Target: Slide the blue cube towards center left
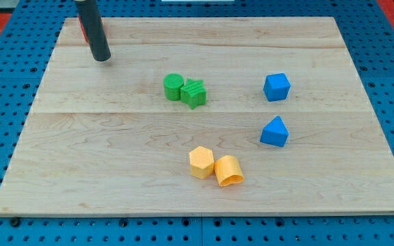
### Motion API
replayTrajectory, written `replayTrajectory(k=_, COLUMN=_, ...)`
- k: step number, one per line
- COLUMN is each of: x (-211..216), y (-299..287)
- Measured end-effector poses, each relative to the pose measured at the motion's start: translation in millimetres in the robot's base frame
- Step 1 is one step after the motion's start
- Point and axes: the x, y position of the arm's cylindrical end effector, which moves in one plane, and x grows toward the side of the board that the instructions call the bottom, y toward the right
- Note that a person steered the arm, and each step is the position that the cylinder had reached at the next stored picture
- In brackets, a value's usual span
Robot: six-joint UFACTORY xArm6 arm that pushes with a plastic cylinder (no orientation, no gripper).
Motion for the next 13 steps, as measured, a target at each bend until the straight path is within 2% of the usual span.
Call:
replayTrajectory(k=6, x=2.0, y=28.6)
replayTrajectory(k=7, x=18.6, y=29.4)
replayTrajectory(k=8, x=22.3, y=90.5)
replayTrajectory(k=9, x=21.3, y=127.1)
replayTrajectory(k=13, x=21.3, y=151.3)
